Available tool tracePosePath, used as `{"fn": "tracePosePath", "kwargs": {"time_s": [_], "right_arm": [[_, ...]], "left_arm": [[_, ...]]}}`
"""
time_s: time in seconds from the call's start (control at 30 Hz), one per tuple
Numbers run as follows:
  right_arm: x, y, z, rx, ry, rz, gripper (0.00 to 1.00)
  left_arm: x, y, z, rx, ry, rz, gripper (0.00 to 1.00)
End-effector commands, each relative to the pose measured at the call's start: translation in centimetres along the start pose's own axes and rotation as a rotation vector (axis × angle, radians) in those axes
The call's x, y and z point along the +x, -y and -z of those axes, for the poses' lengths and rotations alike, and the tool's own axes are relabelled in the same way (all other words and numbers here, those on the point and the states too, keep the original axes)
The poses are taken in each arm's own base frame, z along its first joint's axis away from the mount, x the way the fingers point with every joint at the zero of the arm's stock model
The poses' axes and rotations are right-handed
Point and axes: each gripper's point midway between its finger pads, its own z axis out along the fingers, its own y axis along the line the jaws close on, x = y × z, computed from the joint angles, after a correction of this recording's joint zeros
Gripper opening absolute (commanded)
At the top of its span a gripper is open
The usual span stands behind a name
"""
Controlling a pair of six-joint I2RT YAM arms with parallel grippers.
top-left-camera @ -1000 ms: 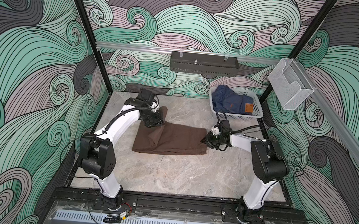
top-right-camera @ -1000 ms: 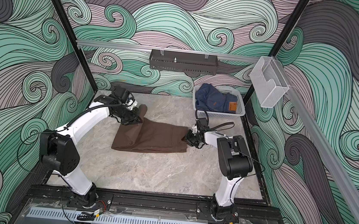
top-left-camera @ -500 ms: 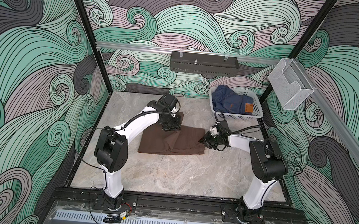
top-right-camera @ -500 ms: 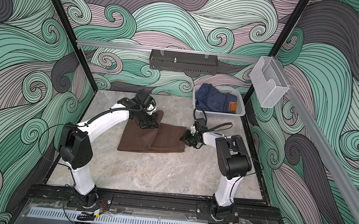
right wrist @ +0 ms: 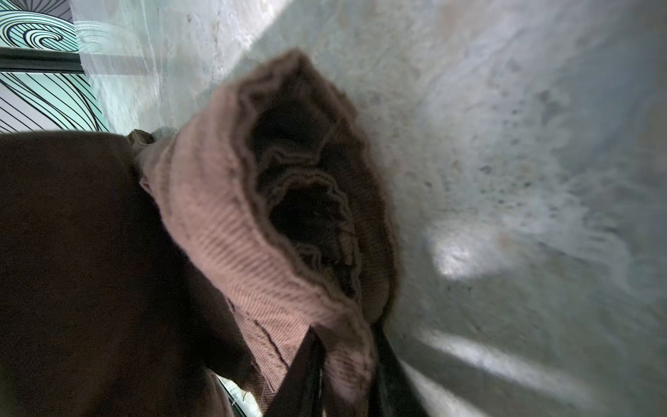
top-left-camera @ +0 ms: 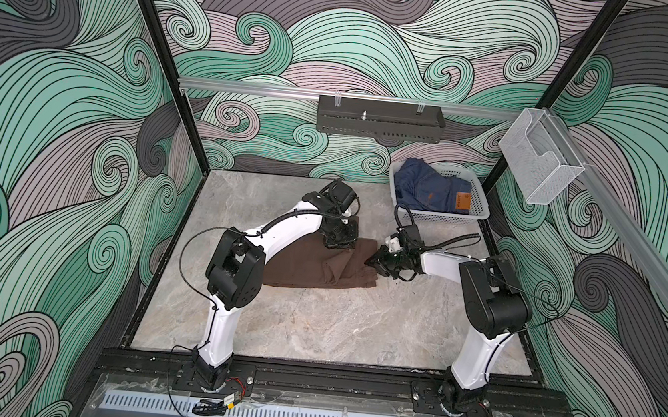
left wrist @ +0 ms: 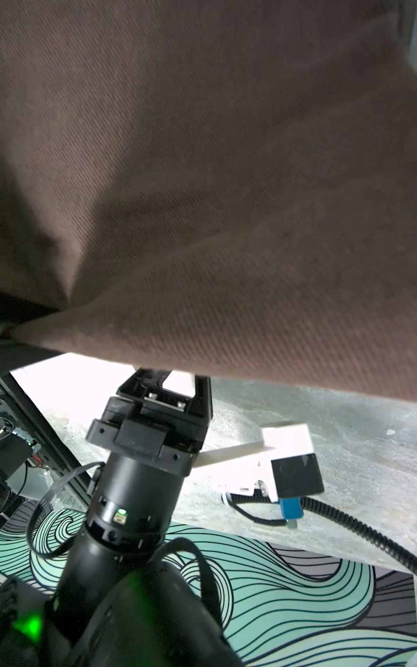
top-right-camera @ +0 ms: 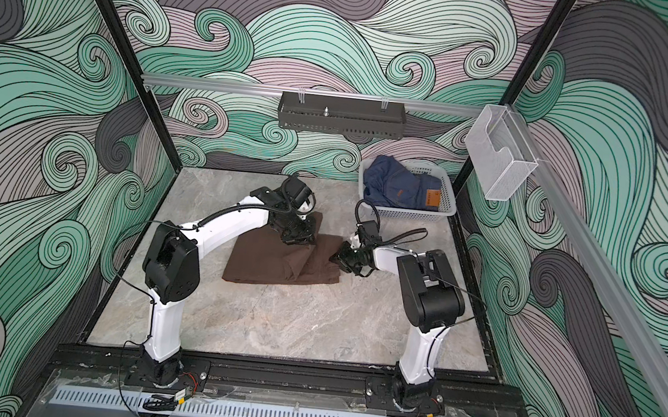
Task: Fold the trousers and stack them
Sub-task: 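Lift the fold with the left gripper and lay it over toward the right gripper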
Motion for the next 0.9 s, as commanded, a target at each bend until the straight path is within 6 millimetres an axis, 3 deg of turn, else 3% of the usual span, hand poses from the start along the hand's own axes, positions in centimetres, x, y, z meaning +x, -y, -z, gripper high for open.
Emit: {"fn": "tracePosePath", "kwargs": {"time_s": [0.0, 0.23, 0.6, 0.87], "right_arm": [[1.3, -0.1, -0.9, -0.009, -0.044, -0.004, 0.24], [1.6, -0.4, -1.2, -0.011, -0.049, 0.003, 0.24], [1.4, -0.5, -0.8, 0.007, -0.045, 0.026, 0.24], [1.4, -0.6, -0.7, 0.005, -0.045, 0.024, 0.24]], "left_arm": [[-0.8, 2.0, 0.3, 0.032, 0.041, -0.015, 0.00], [-1.1, 2.0, -0.6, 0.024, 0.051, 0.009, 0.00], [-1.2, 3.3, -0.1, 0.043, 0.073, 0.012, 0.00], [-1.5, 4.0, -1.8, 0.046, 0.061, 0.026, 0.00]]}}
